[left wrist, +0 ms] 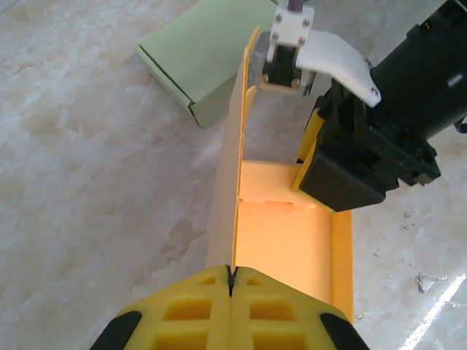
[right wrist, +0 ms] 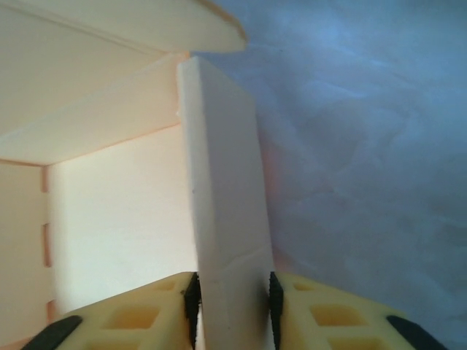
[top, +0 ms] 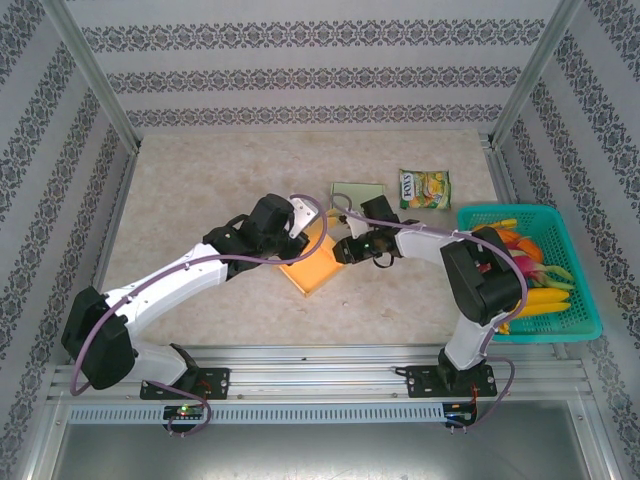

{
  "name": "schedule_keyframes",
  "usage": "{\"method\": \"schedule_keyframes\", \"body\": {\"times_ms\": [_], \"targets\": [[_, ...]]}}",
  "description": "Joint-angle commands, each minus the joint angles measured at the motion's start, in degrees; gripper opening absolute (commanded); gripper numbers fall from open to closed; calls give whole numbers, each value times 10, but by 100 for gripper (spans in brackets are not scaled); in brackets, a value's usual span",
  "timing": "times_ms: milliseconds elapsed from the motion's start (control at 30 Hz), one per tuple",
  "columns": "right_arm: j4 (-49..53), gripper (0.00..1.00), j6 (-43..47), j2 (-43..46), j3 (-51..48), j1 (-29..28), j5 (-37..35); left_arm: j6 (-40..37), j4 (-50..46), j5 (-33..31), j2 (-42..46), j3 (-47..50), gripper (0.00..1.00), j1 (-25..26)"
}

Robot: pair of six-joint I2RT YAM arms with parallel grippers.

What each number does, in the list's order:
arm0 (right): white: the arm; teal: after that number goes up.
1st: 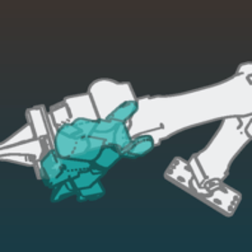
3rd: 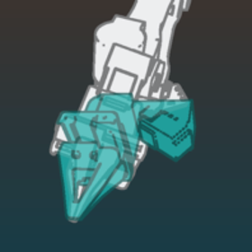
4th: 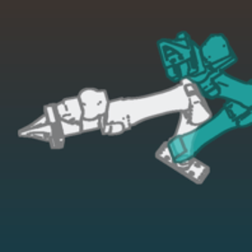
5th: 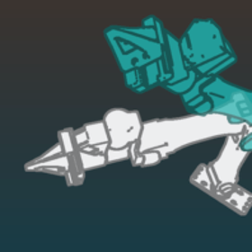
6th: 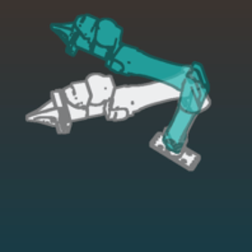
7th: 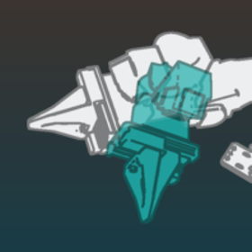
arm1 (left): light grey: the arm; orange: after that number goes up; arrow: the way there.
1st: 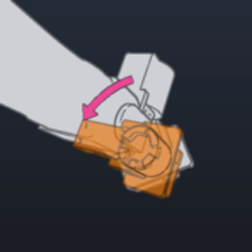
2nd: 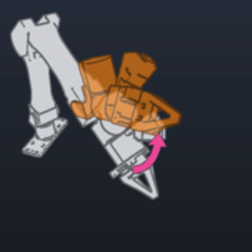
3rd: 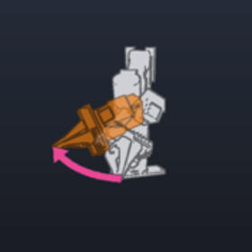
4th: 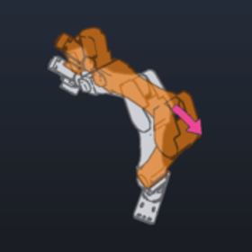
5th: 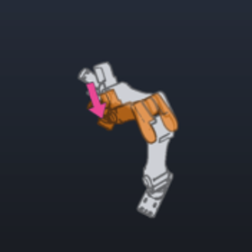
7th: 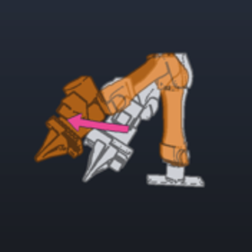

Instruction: Fold the paper box

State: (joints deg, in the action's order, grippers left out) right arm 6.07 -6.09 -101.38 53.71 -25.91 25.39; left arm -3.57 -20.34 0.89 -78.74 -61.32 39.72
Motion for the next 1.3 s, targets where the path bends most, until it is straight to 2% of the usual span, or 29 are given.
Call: {"method": "schedule_keyframes", "body": {"times_ms": [0, 200, 267, 467, 667, 933, 1100, 1267], "targets": [[9, 28, 55, 27, -13, -26, -108, 26, 14, 1, 19, 3, 0, -14], [-40, 13, 62, 74, -54, -53, -194, 62, 19, -11, 22, 11, 0, -51], [-52, 9, 64, 89, -65, -70, -242, 78, 22, -8, 24, 17, 0, -64], [-83, 7, 95, 100, -77, -139, -396, 144, -6, -34, 25, 6, 0, -92], [-72, 7, 110, 51, -45, -176, -477, 180, -50, -22, 29, -20, 0, -108], [-51, 5, 140, -53, 30, -243, -665, 204, -81, -25, 47, -29, 0, -109], [-29, 7, 169, -98, 63, -255, -645, 206, -84, -33, 51, -28, 0, -111], [-48, 17, 174, -62, 29, -239, -533, 194, -77, -12, 36, -27, 0, -112]]}}
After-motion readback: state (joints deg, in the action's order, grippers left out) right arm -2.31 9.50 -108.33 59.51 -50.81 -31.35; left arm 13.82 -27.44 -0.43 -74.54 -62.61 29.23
